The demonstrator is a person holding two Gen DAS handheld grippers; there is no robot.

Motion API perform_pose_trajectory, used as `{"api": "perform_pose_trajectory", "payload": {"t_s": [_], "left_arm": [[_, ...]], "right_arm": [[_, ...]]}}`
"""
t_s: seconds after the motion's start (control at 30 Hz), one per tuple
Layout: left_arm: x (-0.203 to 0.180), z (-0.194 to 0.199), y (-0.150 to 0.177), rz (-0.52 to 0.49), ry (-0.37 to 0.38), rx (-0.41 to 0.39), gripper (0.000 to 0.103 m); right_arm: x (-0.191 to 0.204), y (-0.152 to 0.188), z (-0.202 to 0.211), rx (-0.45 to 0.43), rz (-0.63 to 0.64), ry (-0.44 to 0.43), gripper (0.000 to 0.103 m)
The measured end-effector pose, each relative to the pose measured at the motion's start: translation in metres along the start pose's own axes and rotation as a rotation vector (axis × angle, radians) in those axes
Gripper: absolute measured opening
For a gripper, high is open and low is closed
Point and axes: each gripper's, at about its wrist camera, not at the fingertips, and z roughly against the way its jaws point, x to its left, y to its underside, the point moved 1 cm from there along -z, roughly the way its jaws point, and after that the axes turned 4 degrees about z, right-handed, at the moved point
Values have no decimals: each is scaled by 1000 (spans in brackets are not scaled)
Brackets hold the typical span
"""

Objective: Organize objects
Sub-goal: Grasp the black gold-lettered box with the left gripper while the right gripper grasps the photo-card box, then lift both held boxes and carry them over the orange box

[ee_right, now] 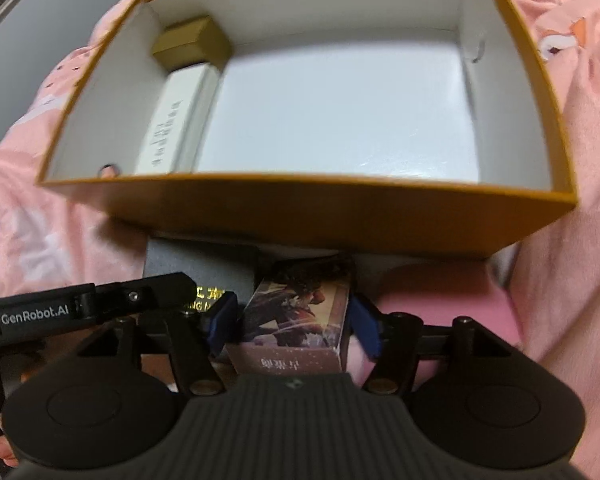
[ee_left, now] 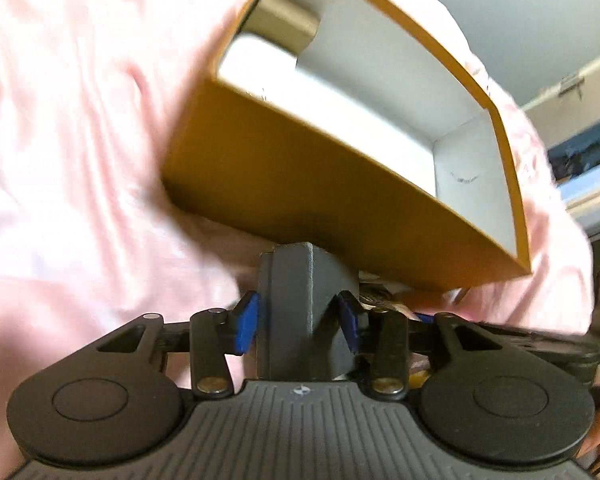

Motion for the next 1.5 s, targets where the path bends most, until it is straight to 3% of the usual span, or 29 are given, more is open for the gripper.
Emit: {"api": "perform_pose_trajectory", "payload": {"t_s": [0.13,0.23,0.47,0.6,0.73,1.0,1.2,1.5], "left_arm": [[1,19,-2,-54,-87,-9,48],[20,12,-8,4,-90,42,48],[29,4,-15,61,-67,55,49],[26,5,-14,59,-65,55,49],[25,4,-15,52,-68,54,49],[24,3,-14,36,-80,57,50],[24,6,-13,29,-75,53,49],[13,17,-9,-25,-92,14,48]], "right_arm": [[19,6,3,24,23,-84,64],[26,2,-5,58,53,-80,64],[19,-21,-18,192,15,-150,64],[22,-22,-23,241,20,-110,60],[29,-18,-24,233,21,-68,60],[22,-20,-34,284,-50,-74,60],[43,-16,-31,267,29,-9,65],[39,-21,-31,281,10,-21,65]]}}
